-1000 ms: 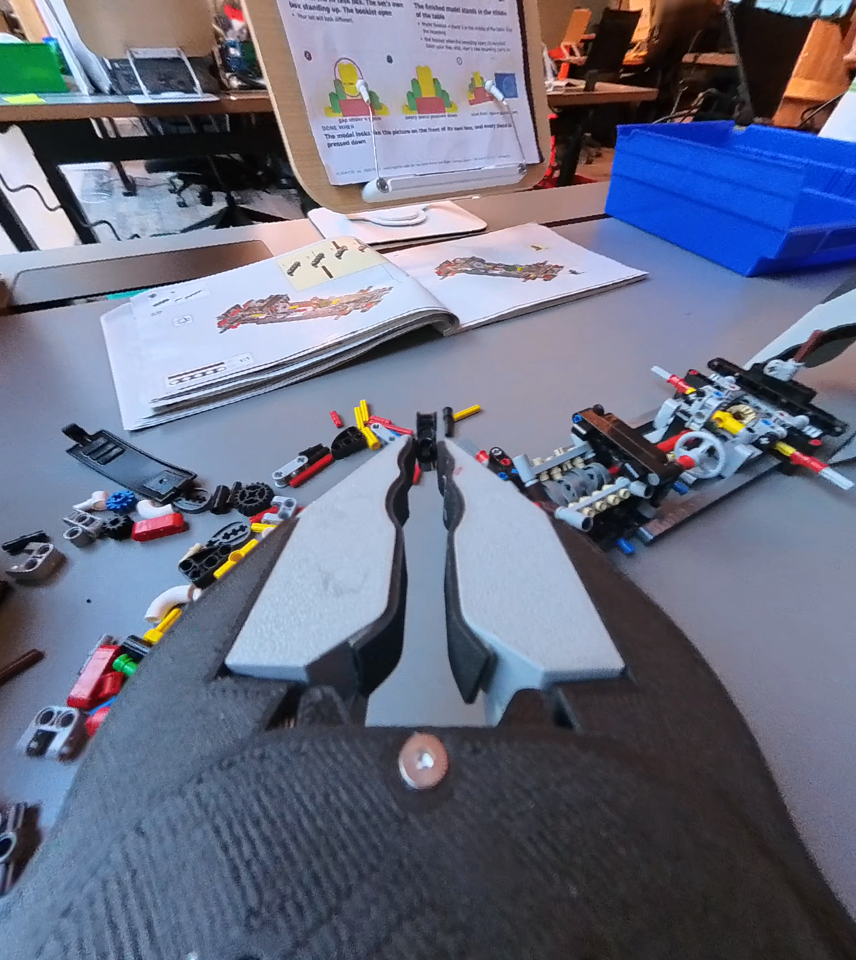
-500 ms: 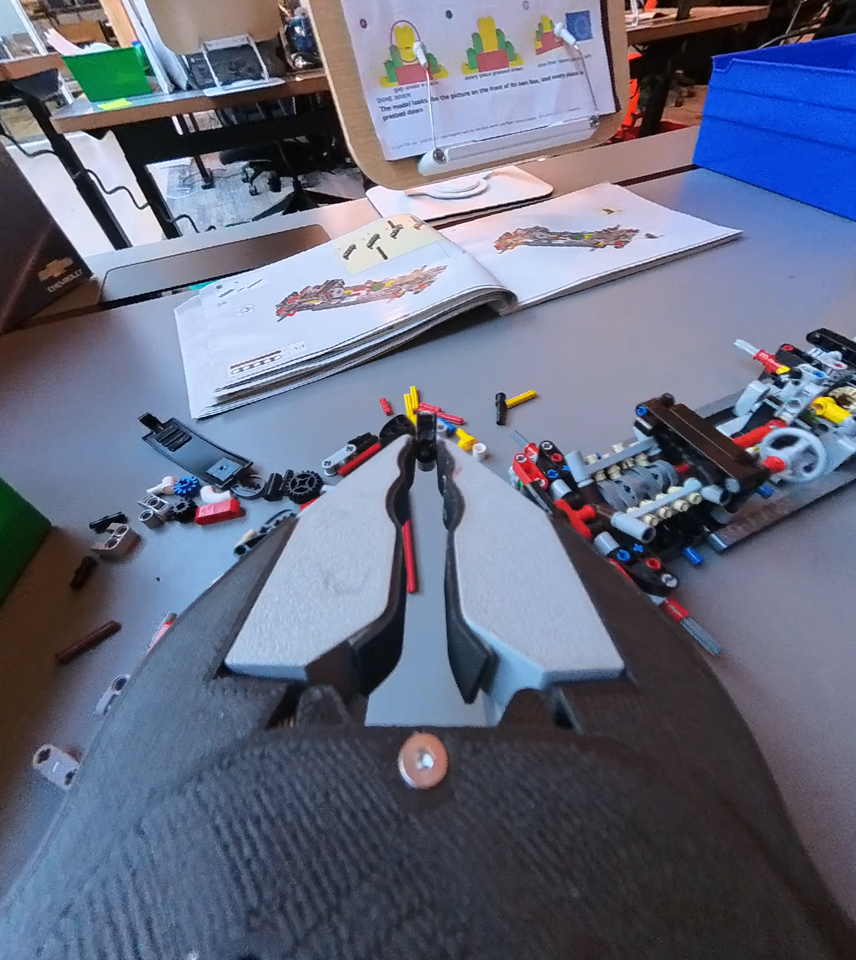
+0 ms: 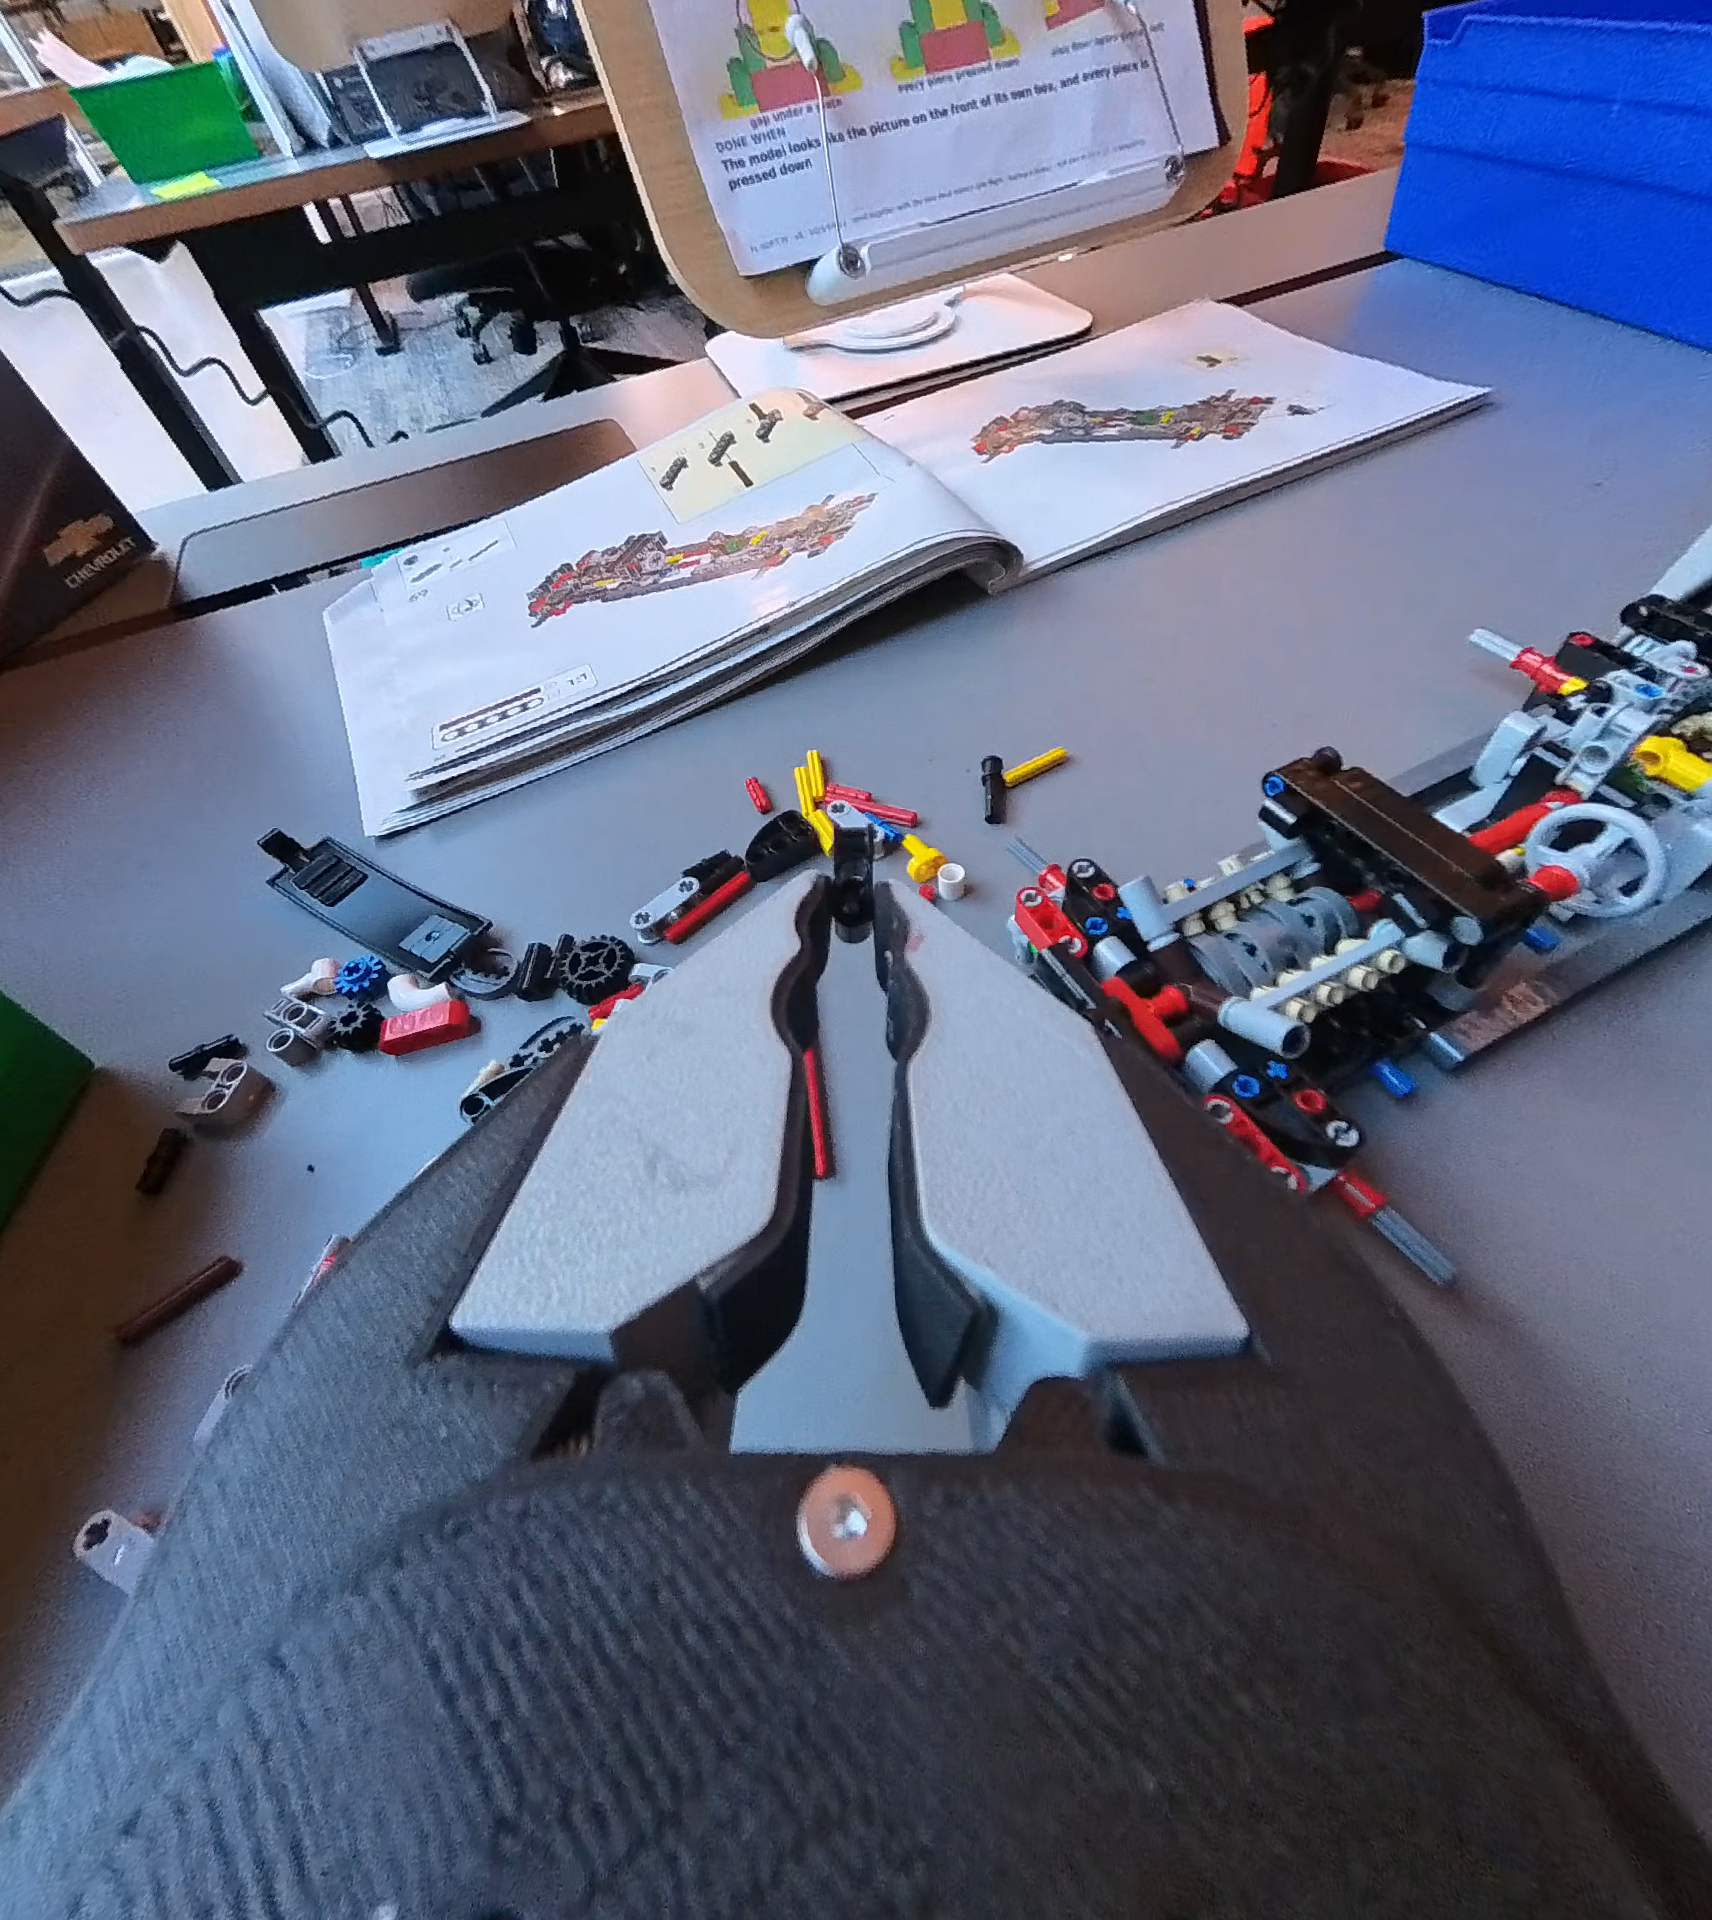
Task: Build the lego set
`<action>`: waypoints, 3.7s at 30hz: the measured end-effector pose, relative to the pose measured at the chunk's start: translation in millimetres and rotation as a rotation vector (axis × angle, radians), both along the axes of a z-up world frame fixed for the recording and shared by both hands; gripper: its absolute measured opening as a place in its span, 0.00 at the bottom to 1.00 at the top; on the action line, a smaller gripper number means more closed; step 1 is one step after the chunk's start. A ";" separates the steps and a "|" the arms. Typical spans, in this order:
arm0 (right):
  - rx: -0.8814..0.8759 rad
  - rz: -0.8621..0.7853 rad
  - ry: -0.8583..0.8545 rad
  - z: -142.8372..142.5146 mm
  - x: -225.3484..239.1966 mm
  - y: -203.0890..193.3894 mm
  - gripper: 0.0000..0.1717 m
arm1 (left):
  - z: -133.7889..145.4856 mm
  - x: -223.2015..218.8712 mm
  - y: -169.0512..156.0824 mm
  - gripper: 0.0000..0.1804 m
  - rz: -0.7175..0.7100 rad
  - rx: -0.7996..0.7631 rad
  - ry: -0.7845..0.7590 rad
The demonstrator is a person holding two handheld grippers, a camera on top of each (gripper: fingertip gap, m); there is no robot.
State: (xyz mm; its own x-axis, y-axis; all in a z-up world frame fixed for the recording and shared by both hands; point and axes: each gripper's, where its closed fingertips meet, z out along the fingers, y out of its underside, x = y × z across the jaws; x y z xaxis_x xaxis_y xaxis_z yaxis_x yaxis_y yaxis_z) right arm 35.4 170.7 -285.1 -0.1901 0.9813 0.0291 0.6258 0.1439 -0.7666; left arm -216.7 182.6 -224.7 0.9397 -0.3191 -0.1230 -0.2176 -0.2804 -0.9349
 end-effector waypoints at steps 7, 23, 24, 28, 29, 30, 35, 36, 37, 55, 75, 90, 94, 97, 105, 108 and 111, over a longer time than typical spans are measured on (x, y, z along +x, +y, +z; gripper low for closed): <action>0.000 -0.048 0.019 2.9 -0.7 9.1 0.51 | 0.6 -2.2 1.1 0.03 -0.008 -0.015 -0.060; 0.007 -0.110 -0.054 -8.4 -1.4 11.2 0.53 | 7.9 -0.7 -7.4 0.03 -0.023 0.018 -0.118; -0.012 -0.119 -0.060 -8.9 -0.9 11.2 0.53 | 7.0 -2.9 -7.6 0.03 -0.009 0.011 -0.121; -0.012 -0.123 -0.055 -8.1 -0.4 10.4 0.50 | 2.8 -7.2 -8.8 0.03 0.016 -0.020 -0.134; -0.016 -0.124 -0.056 -8.1 -0.3 10.6 0.50 | 2.2 -7.8 -8.9 0.03 0.018 -0.026 -0.139; -0.021 -0.127 -0.049 -7.0 -0.3 11.2 0.50 | 1.3 -9.0 -8.4 0.03 0.026 -0.033 -0.143; 0.028 -0.152 0.021 5.5 1.2 15.7 0.51 | -3.5 -9.3 -6.0 0.03 0.035 -0.063 -0.132; 0.052 -0.153 0.031 7.6 1.3 15.8 0.50 | -3.1 -8.7 -6.2 0.03 0.034 -0.058 -0.125; 0.072 -0.150 0.040 9.4 1.0 15.1 0.50 | -2.4 -8.4 -6.3 0.03 0.033 -0.051 -0.121; -0.026 -0.249 0.068 12.7 7.7 35.3 0.53 | 0.7 13.8 -2.3 0.03 -0.107 -0.055 -0.163; -0.025 -0.375 -0.065 -10.6 25.8 35.5 0.57 | 26.5 10.9 -11.7 0.03 -0.217 0.007 -0.469; 0.004 -0.259 0.158 33.0 18.2 29.6 0.52 | 20.0 2.0 3.3 0.03 -0.089 0.024 -0.290; 0.001 -0.247 0.272 55.0 16.9 46.4 0.52 | 35.6 19.0 22.5 0.03 -0.188 0.027 -0.227; -0.017 -0.243 0.346 70.2 15.9 64.3 0.50 | 53.4 34.5 48.9 0.03 -0.281 0.048 -0.164; -0.094 -0.295 0.472 92.3 17.6 106.8 0.48 | 69.5 89.8 124.0 0.03 -0.487 0.088 -0.031; -0.119 -0.306 0.467 90.3 18.4 111.3 0.47 | 66.1 95.0 133.3 0.03 -0.488 0.115 -0.037; -0.148 -0.296 0.456 87.8 17.6 112.9 0.47 | 52.3 88.6 132.3 0.03 -0.479 0.091 -0.032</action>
